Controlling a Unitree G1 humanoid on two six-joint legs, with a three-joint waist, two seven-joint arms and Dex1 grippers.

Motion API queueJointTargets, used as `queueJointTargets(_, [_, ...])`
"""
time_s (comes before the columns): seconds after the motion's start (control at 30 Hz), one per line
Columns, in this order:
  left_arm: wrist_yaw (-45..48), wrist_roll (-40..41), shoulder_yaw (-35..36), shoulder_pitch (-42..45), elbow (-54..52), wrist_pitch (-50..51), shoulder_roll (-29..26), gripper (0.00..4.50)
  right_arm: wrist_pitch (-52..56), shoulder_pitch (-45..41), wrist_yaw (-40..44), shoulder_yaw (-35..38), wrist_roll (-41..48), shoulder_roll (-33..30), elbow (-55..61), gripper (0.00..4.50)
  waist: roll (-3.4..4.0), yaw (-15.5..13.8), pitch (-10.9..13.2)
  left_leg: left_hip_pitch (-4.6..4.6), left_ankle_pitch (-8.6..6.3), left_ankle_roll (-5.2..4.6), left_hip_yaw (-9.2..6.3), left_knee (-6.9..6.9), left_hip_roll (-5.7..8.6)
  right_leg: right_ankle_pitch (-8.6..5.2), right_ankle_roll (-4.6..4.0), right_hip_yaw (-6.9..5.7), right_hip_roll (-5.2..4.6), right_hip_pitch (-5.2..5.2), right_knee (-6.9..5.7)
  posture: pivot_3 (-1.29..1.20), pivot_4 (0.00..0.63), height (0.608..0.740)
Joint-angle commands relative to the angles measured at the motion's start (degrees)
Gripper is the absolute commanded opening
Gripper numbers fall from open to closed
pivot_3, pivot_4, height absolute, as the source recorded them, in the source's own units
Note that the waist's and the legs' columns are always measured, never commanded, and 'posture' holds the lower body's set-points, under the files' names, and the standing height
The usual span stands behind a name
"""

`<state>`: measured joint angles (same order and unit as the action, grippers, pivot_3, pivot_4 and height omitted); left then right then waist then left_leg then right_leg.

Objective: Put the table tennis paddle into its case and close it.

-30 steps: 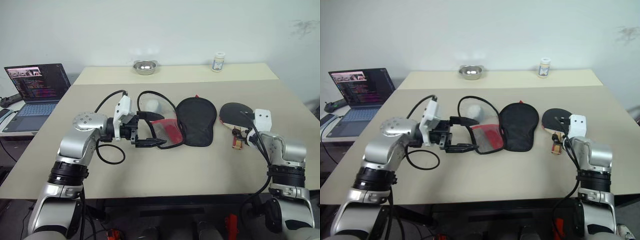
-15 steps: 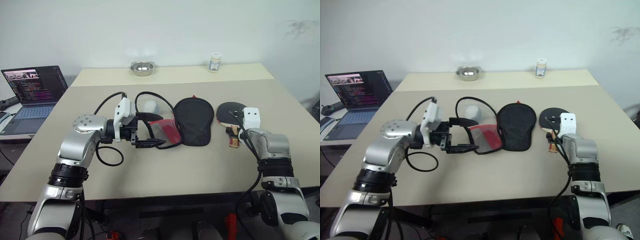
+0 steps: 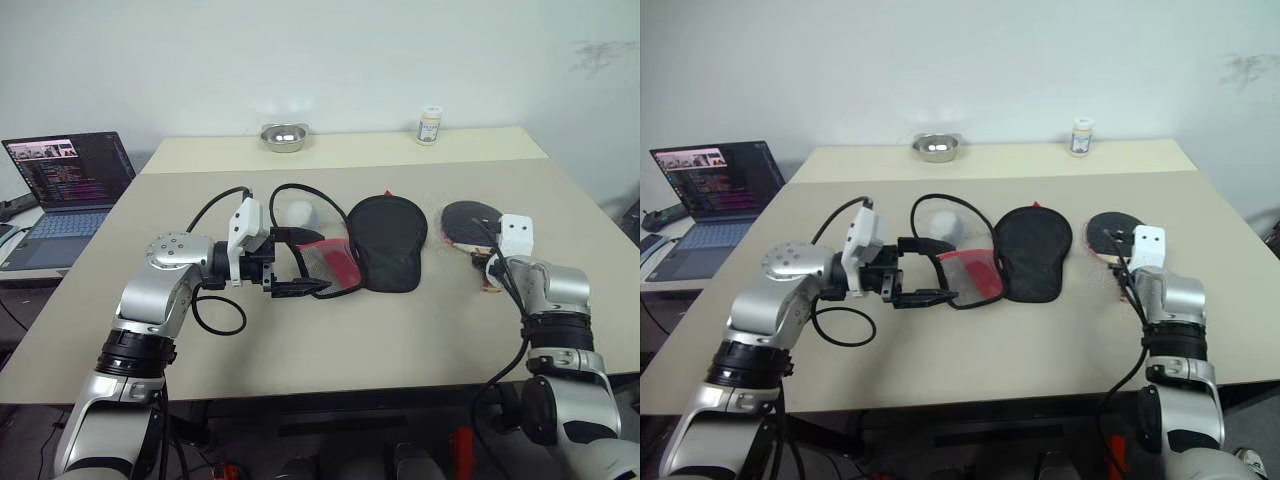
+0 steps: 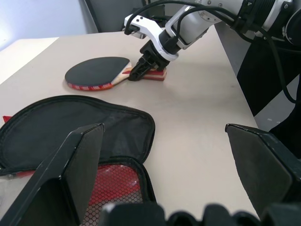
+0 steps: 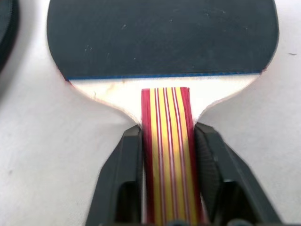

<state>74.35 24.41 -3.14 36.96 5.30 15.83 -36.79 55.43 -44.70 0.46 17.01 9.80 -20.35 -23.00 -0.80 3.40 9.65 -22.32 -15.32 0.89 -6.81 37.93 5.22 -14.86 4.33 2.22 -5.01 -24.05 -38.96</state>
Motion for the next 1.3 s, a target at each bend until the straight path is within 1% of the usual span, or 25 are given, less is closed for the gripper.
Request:
queueJointTargets(0.03, [0.0,0.1,1.4,0.5,-0.3,-1.0,-0.7,4.50,-2.1,-1.1,-0.5,0.7,0.1,-0.1,-0.8,1.09,0.00,0.0,0.0,0.00,0.00,0.00,0.01,0.00,0.00,0.00,0.00,0.01,0.00,0.00,0.00,0.00,0.150,0.740])
queueJointTargets(0.17, [-0.5,0.1,2.6,0.0,0.0,-0.7,-1.8,4.50,-2.9,-2.8,0.8,-0.4,0.3,-1.3,2.7,1.09,0.00,0.0,0.0,0.00,0.00,-0.01,0.07,0.01,0.01,0.01,0.02,0.07,0.00,-0.01,0.00,0.00,0.150,0.740])
queueJointTargets(0.3, [-1.4,0.6,4.8,-1.4,-0.1,-0.1,-3.9,4.50,-0.6,-3.9,2.8,-3.0,1.2,-0.7,10.6,1.09,0.06,0.3,0.0,-0.04,0.00,-0.01,0.17,-0.06,-0.02,0.01,0.02,0.15,0.00,-0.15,-0.01,0.00,0.150,0.740])
queueJointTargets(0.43, [-1.7,1.3,6.6,-2.1,-0.3,0.5,-5.3,4.50,2.7,-4.8,2.4,-4.8,2.7,3.4,17.6,1.09,0.06,0.5,0.0,-0.11,0.00,0.00,0.20,-0.07,-0.05,0.01,0.02,0.16,0.00,-0.22,0.06,0.00,0.150,0.740])
queueJointTargets(0.6, [-1.2,1.1,7.6,-2.9,0.5,0.2,-6.4,4.50,6.4,-5.2,-0.5,-5.2,4.4,12.7,21.7,1.09,0.06,0.3,0.0,-0.11,0.00,-0.01,0.14,-0.08,-0.06,0.01,0.02,0.11,0.00,-0.21,0.07,0.00,0.150,0.740])
queueJointTargets(0.77, [-1.5,1.0,8.2,-3.1,1.0,-0.6,-6.5,4.50,3.6,-4.1,-3.1,-6.6,3.8,20.3,19.6,1.09,0.06,-0.1,0.0,-0.17,0.00,0.00,0.10,-0.07,-0.02,0.01,0.02,0.10,-0.02,-0.29,0.07,0.00,0.150,0.740])
queueJointTargets(0.87, [-1.4,1.0,8.4,-3.6,0.8,-1.1,-6.7,4.50,1.1,-3.2,-3.5,-7.5,3.2,22.6,16.7,1.09,0.06,-0.1,0.0,-0.22,0.02,0.05,0.08,-0.07,-0.02,0.01,0.02,0.08,-0.02,-0.31,0.08,0.00,0.150,0.740])
queueJointTargets(1.0, [-1.3,0.8,8.5,-3.9,1.0,-1.7,-6.8,4.50,-1.8,-2.1,-2.8,-8.8,2.3,23.2,12.8,1.09,0.06,-0.1,0.0,-0.22,0.01,0.02,0.07,-0.07,-0.02,0.01,0.01,0.08,-0.02,-0.31,0.08,0.00,0.150,0.740])
queueJointTargets(1.13, [-1.2,0.6,8.4,-4.0,1.2,-2.3,-6.9,4.50,-5.1,-2.2,-2.6,-9.4,1.0,21.6,8.7,1.09,0.06,0.0,0.0,-0.22,0.01,0.02,0.08,-0.08,-0.02,0.01,0.02,0.09,-0.02,-0.32,0.08,0.00,0.150,0.740])
queueJointTargets(1.3, [-1.5,0.5,8.1,-3.7,0.8,-2.2,-6.9,4.50,-6.1,-2.1,-2.8,-9.1,0.6,20.7,8.0,1.09,0.06,0.0,0.0,-0.21,0.01,0.02,0.09,-0.08,-0.02,0.01,0.02,0.09,-0.02,-0.32,0.07,0.00,0.150,0.740])
